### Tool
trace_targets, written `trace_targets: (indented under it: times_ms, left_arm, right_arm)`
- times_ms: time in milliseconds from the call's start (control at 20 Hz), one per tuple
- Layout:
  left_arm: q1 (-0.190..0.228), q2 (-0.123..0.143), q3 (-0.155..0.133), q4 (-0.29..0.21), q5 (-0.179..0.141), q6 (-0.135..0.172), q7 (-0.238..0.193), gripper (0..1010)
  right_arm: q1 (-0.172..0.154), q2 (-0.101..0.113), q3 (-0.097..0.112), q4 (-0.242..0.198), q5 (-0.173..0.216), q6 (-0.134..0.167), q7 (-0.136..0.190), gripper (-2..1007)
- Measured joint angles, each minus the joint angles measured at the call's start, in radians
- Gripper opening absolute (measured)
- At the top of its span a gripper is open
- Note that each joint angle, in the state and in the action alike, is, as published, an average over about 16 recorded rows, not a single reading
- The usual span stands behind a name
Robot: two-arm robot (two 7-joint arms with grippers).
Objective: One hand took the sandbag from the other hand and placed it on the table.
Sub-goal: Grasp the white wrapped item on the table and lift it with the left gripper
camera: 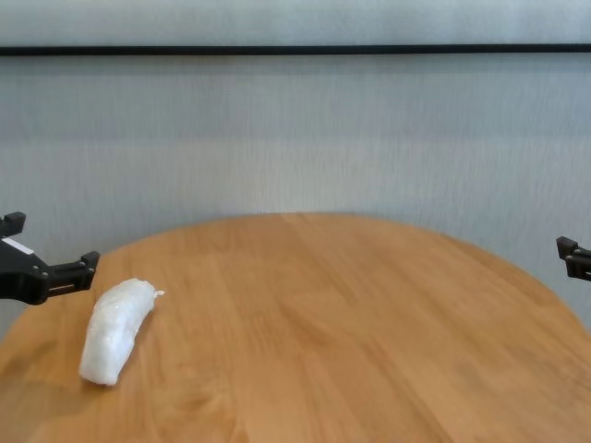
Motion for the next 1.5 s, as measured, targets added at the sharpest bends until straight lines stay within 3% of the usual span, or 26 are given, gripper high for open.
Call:
trace_targets:
  times_ms: [1500]
  left_arm:
    - [0.000,0.000,0.000,0.000,0.000,0.000,0.000,999]
  right_arm:
    - [0.000,0.000,0.000,0.000,0.000,0.000,0.000,1000]
